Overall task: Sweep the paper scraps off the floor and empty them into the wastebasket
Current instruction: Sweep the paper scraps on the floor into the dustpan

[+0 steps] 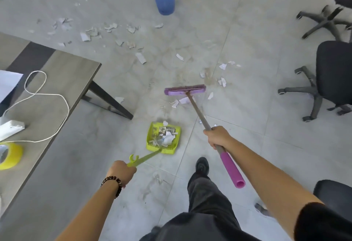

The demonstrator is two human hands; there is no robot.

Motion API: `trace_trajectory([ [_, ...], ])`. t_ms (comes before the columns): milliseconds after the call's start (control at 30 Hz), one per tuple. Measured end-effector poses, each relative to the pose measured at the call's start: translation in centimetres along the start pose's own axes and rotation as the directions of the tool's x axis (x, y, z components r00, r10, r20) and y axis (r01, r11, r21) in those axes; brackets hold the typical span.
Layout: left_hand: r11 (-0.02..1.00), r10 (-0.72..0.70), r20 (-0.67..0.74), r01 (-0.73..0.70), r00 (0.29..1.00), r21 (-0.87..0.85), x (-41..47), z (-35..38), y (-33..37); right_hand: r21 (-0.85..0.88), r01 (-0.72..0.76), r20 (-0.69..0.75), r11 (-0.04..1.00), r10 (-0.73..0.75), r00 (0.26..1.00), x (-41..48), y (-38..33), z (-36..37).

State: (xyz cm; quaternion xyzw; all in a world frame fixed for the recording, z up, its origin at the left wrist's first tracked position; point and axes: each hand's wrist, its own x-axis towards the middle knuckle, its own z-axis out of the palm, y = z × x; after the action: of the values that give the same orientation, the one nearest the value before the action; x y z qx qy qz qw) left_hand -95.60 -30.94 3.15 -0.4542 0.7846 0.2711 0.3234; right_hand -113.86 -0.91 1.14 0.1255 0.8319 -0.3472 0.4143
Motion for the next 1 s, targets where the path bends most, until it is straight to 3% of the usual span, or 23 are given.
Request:
trace_trajectory([
  [233, 0.991, -0.032, -0.010, 0.033, 0.999, 0.133, 1.8, -0.9, 7.2, -0.340, 0.060, 0.112, 0.938, -0.023, 0.993, 8.4, -1.4, -6.8],
  [433, 0.956, 0.039, 0.016, -0.042, 0.999, 0.289, 3.9, -2.4, 11.1, -0.407, -0.072, 0.109, 0.911, 0.126, 0.986, 5.6, 5.7, -10.3],
  [600, 0.926, 0.148, 0.089, -0.169, 0.985, 0.336, 5.5, -3.0, 14.0, -0.103, -0.212, 0.068, 0.972, 0.220, 0.973, -1.0, 10.6, -11.7],
  [733, 0.873, 0.243, 0.144, -0.280, 0.959, 0.399, 5.5, -3.0, 15.4, 0.190, -0.299, -0.010, 0.935, 0.306, 0.952, -4.9, 11.9, -10.6],
  [800, 0.838, 0.280, 0.168, -0.326, 0.945, 0.437, 5.7, -3.1, 16.2, 0.365, -0.322, -0.048, 0.874, 0.363, 0.931, -4.8, 11.5, -9.6],
  [900, 0.799, 0.313, 0.194, -0.368, 0.930, 0.476, 6.2, -2.8, 17.0, 0.634, -0.357, -0.037, 0.686, 0.487, 0.872, -3.1, 9.9, -8.0],
  [1000, 0.783, 0.326, 0.213, -0.389, 0.921, 0.486, 6.3, -2.3, 16.8, 0.749, -0.310, -0.032, 0.586, 0.499, 0.866, -0.7, 8.3, -6.8],
])
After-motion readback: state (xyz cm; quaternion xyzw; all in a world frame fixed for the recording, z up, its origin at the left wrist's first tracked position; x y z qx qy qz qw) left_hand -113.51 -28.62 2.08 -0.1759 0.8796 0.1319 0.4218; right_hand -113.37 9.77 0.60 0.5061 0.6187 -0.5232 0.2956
